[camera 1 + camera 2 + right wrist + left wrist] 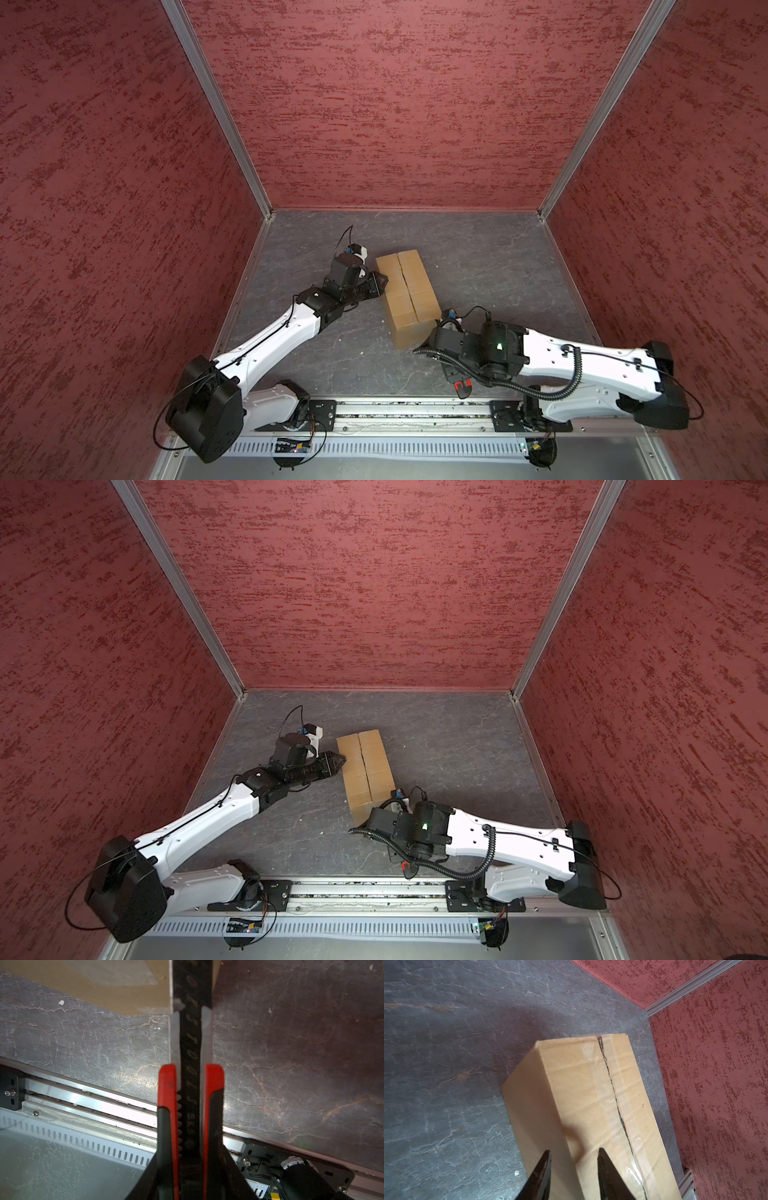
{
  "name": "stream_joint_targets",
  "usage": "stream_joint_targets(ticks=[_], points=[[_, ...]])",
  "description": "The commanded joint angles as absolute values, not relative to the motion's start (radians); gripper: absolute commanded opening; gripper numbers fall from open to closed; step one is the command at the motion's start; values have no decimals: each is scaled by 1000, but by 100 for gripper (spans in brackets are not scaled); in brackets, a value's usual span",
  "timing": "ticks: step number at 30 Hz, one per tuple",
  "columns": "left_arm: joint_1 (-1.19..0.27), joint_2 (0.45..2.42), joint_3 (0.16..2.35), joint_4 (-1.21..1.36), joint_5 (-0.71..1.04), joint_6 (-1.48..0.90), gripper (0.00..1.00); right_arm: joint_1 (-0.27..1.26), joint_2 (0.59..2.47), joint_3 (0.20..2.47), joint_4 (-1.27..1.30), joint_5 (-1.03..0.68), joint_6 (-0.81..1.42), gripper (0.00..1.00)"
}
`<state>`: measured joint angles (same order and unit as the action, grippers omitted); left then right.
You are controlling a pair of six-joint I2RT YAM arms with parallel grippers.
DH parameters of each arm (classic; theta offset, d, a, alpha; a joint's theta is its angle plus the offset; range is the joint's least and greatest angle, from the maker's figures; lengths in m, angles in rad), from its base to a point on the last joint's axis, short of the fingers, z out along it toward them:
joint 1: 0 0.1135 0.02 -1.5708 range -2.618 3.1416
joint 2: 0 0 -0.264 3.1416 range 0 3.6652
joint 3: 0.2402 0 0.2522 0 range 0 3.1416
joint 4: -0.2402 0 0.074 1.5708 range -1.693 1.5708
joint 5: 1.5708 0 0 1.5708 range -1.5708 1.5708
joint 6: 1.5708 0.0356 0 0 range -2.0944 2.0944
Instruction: Unpack the express box
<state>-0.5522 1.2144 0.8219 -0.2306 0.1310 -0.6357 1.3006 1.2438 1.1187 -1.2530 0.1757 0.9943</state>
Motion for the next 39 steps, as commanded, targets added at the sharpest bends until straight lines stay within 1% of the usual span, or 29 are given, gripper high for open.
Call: stream_joint_targets(ticks=[1,39], points=[[-560,1223,812,-212,128,-639,37,1291,1230,1150,-1266,190,1002,5],[-574,1241,810,-196,121,-646,37,1291,1226,1155,-1271,192,996,4]])
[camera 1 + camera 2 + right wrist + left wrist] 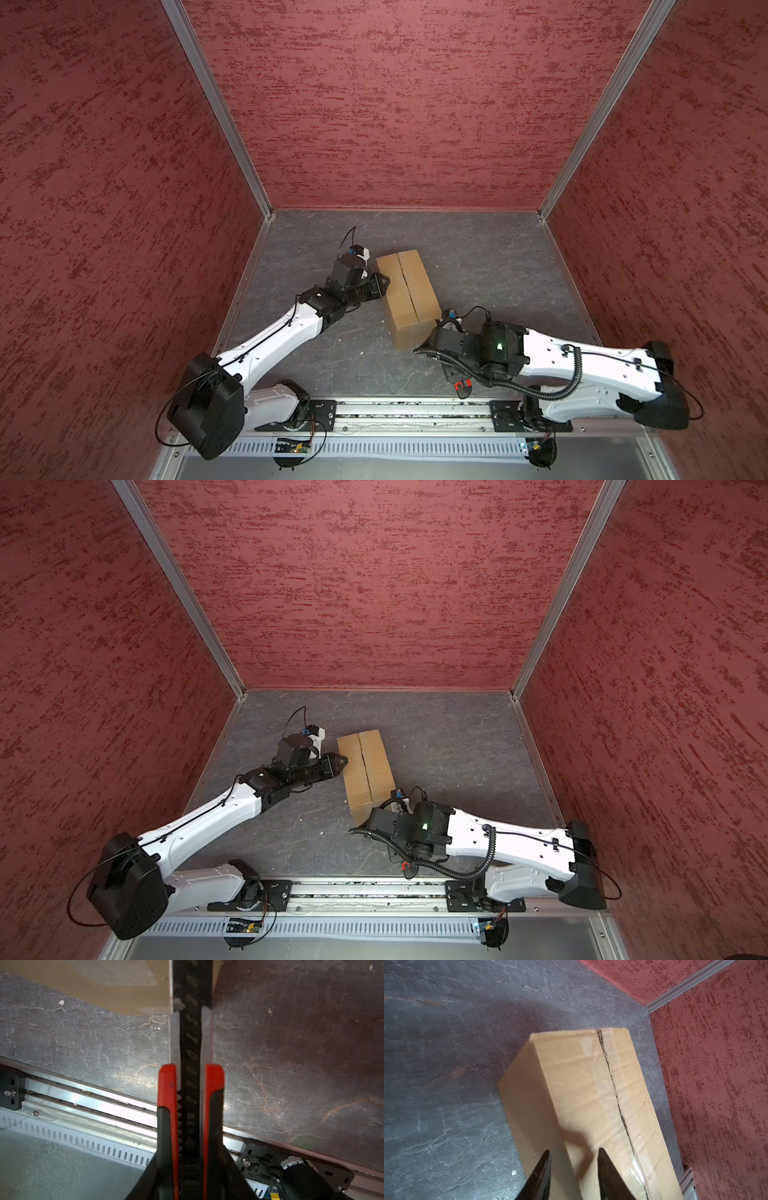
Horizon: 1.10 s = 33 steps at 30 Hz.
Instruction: Unpack the express box
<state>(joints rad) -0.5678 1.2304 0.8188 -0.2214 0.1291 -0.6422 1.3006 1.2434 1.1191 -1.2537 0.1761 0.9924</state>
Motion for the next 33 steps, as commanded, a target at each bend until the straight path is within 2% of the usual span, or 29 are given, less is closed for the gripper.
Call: stream_joint_targets(ticks=[1,33], points=[[-575,1239,810,-197,120,-646,37,1290,1225,1155,-1270,193,996,4],[-578,1244,801,-178,121,-652,37,1291,1239,1164,-1263,195,988,4]])
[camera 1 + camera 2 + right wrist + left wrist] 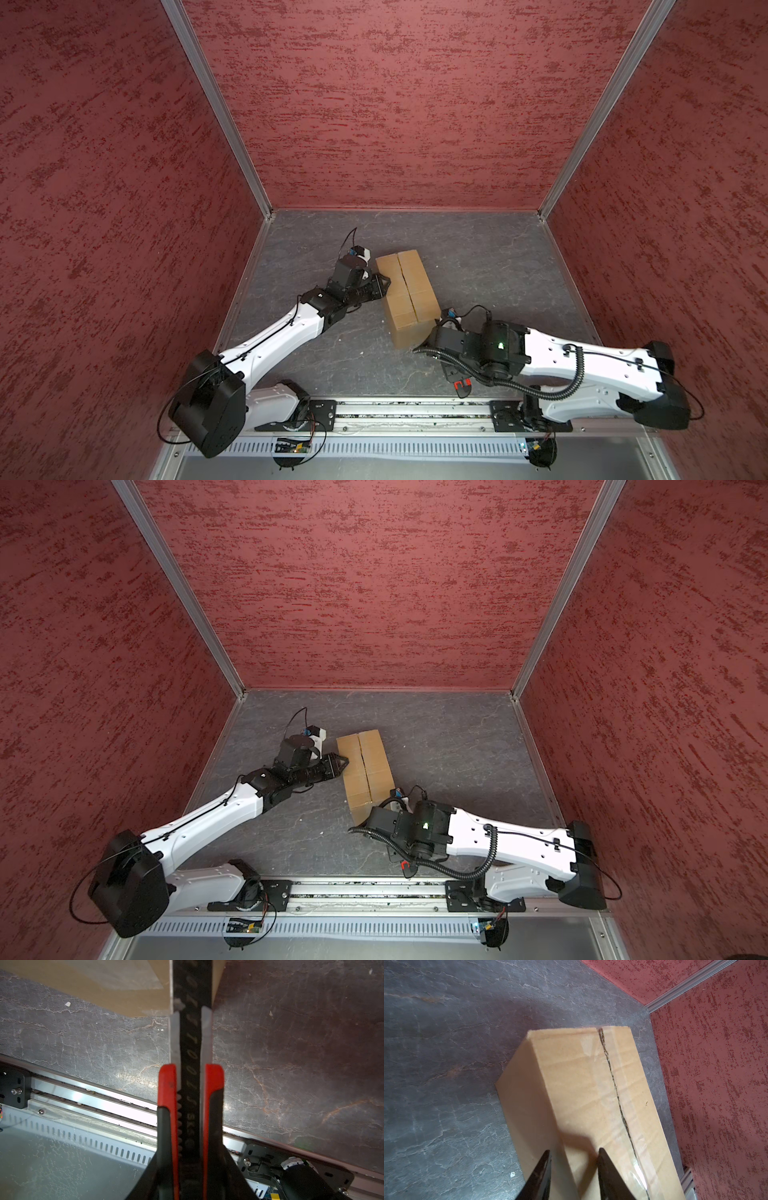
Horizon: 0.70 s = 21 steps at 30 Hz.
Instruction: Unpack the express box
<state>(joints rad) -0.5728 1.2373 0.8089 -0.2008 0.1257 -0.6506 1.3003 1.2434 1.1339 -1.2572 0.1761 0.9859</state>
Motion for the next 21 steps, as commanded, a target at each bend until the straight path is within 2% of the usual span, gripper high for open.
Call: stream_joint_targets(ticks=[1,21], points=[[-578,1245,801,-177,123,-652,37,1290,1241,1164,-1260,195,985,4],[-590,1255,785,-153,130,-665,37,1266,1282,1192,-1220,192,931,4]])
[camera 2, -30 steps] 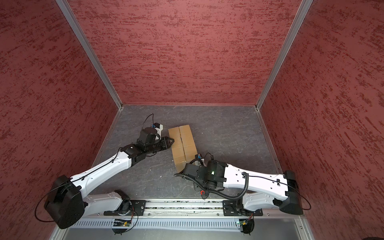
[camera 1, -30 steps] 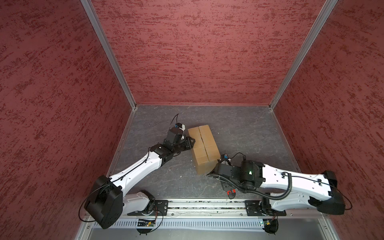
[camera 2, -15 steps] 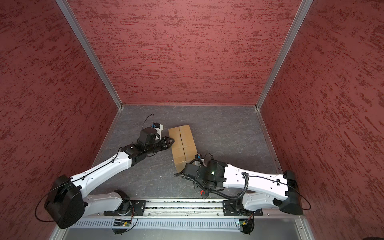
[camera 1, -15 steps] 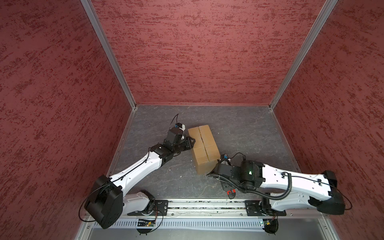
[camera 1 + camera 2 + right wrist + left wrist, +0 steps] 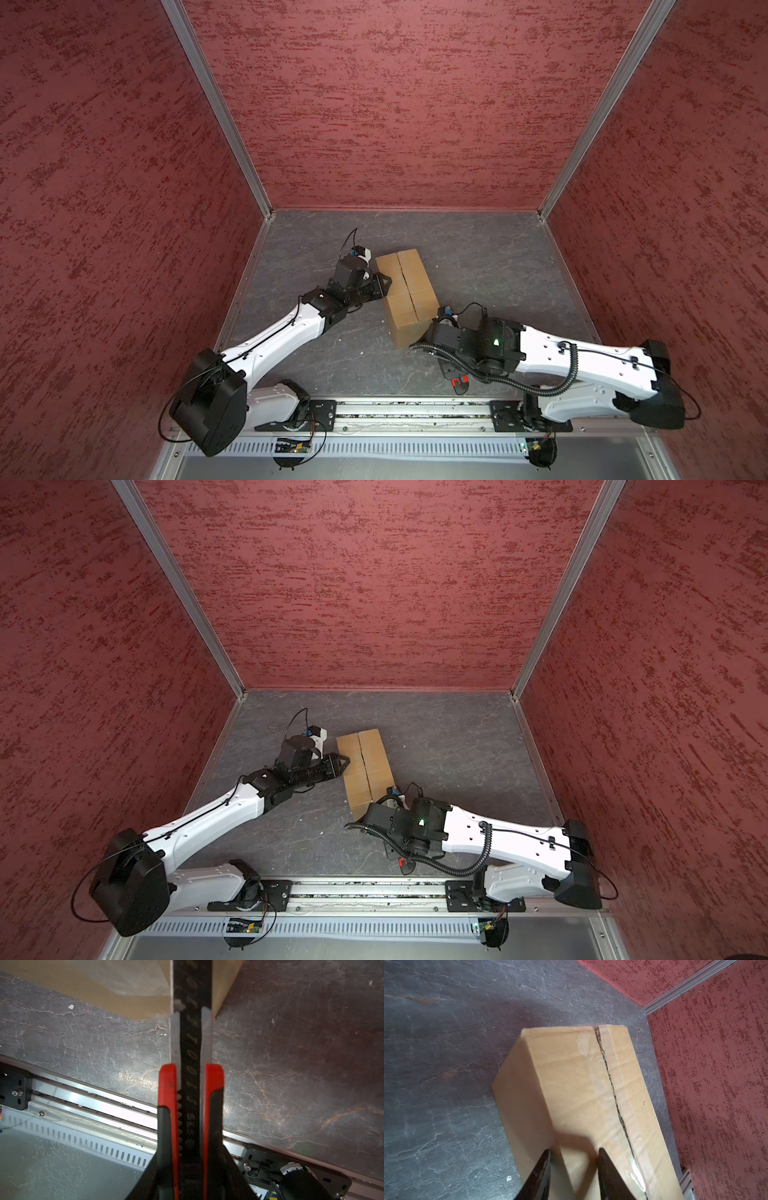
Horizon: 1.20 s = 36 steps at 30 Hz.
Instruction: Unpack the express box
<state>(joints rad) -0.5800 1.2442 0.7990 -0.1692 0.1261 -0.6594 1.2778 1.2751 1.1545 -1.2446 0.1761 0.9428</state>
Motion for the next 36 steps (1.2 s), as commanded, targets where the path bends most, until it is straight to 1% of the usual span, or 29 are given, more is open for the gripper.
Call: stream_joint_targets(ticks=[1,16,22,27,31,34,36], points=[[-592,1256,785,-152,129,-666,37,1264,1286,1193,-1219,192,926,4],[-614,1267,783,-135,136,-675,37,1232,1312,1214,-1193,189,880,5],[-595,1268,835,-170,141,-636,37,1224,1309,1207,-1197,181,881,4],[-538,1292,949,-223,163,-561,38,1221,1306,1201,-1192,178,882,4],[-492,1358,1083,-274,188,-476,38,1220,1306,1200,-1191,175,882,4],[-464,1469,1221,-315,210,-397,38,1219,1305,1200,-1191,173,882,4],[-449,1577,1339,-352,220,-342,38,1220,1306,1200,-1188,173,881,4]])
